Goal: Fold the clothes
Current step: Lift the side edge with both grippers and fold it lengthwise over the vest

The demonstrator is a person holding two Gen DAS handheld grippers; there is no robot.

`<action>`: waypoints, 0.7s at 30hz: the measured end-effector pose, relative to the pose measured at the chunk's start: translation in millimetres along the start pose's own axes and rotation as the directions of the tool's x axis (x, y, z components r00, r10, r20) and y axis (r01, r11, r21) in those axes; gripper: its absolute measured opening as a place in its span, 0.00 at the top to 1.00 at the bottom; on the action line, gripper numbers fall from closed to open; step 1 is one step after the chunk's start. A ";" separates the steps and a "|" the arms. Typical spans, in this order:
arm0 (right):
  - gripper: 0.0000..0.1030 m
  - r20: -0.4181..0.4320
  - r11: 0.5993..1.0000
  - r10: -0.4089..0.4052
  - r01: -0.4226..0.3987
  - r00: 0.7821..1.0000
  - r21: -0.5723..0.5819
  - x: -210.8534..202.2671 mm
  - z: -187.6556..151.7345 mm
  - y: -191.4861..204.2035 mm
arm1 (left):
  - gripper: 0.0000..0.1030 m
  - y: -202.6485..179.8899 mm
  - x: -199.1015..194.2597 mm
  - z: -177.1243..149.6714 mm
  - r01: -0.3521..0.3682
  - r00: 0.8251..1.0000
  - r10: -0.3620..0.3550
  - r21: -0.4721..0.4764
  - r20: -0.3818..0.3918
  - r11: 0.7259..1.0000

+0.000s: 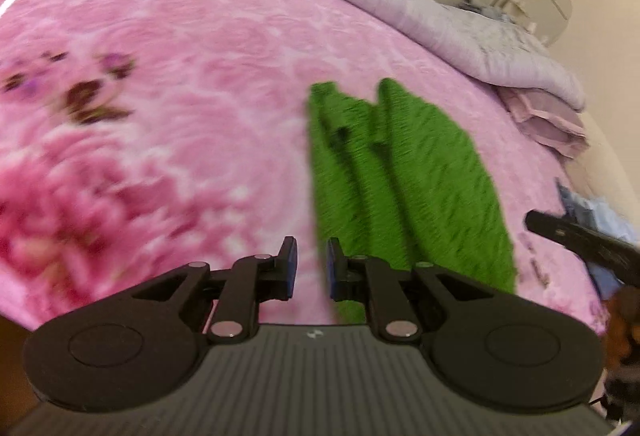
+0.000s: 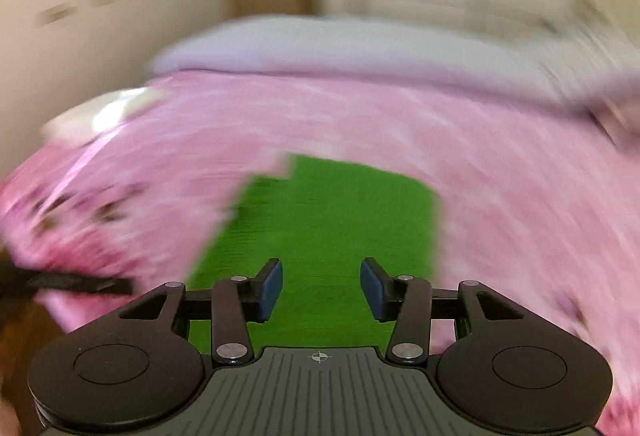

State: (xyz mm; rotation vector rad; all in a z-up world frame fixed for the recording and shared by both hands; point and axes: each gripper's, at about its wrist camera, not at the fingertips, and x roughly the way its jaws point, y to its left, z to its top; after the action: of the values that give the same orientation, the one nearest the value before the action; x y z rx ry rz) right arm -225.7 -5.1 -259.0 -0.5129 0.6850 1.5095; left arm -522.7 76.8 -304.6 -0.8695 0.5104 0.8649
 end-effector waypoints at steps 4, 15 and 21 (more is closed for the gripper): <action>0.55 -0.203 0.966 -0.060 0.108 0.977 0.235 50.0 38.2 -70.8 | 0.77 -21.2 29.3 34.9 0.076 0.997 -0.075 0.029 -0.036 0.997; 0.55 -0.416 0.992 -0.002 0.053 0.909 0.111 139.9 69.5 -121.8 | 0.66 -44.0 120.1 94.7 0.101 0.988 -0.101 -0.005 -0.120 0.995; 0.59 -0.461 0.999 0.019 -0.002 0.887 0.036 158.7 81.7 -114.5 | 0.63 -37.7 152.1 101.8 0.157 0.975 -0.164 -0.060 -0.147 0.986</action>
State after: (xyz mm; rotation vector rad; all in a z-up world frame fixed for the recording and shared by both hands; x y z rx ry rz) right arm -114.4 164.0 -322.0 -0.8589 1.0824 1.3907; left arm -400.6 214.6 -336.5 -1.0114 0.5449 0.6685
